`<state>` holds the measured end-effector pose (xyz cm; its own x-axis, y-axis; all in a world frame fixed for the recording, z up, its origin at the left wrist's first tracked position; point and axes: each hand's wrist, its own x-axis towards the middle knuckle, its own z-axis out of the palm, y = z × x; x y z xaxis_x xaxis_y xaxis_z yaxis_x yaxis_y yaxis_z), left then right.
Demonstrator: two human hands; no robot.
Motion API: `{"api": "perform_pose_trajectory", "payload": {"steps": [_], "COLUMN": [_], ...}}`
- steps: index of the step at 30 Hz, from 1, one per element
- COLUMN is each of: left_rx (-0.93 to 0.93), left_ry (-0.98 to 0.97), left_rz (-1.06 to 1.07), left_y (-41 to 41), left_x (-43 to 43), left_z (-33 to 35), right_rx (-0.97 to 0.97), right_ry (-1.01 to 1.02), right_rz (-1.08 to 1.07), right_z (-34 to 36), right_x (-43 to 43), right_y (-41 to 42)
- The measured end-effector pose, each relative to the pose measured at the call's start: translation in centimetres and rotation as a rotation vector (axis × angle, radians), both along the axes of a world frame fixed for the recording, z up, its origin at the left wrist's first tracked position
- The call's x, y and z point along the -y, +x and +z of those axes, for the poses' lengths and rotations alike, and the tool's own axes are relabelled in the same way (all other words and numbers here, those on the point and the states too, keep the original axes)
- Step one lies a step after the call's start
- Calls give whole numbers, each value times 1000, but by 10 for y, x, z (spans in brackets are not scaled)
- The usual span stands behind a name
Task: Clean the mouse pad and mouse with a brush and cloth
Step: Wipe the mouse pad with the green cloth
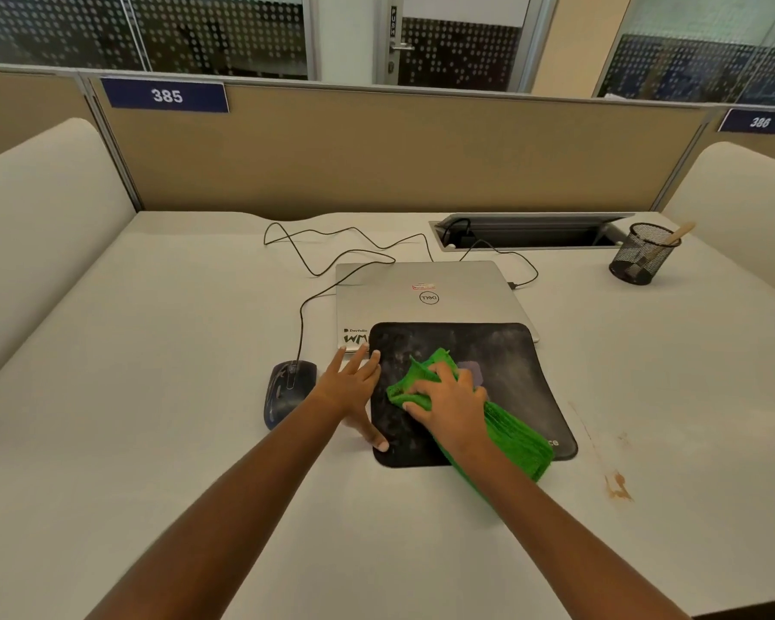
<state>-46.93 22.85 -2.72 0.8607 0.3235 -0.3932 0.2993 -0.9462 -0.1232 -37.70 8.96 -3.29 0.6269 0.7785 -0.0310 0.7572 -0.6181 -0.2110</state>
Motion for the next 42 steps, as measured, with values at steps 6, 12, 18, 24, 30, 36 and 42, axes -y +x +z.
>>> {"api": "perform_pose_trajectory", "payload": {"steps": [6,12,18,24,30,36,42], "left_rx": [36,27,1,22,50,79,86], "left_ry": [30,43,61,55,26,-36,-27], "left_rz": [-16,-19,-9,-5,7,35,29], "left_y": [-4,-4,-2,-3,-4,-5,-6], "left_x": [-4,-1,3,0,-3,-2,-3], "left_z": [-8,-4,2,-1,-7,-7,-7], "right_rx": [13,30,118,75,53,71,115], "right_ry": [31,21,-46,-2,34,-33,-67], "right_rz": [68,44,48,131,142,102,146], "right_z": [-17,-4,2,-11,-12,1,0], "right_x": [38,0,-36,8,23,-31,-23], "right_y": [-29,-8,1,-23,-25,-6,-16]}}
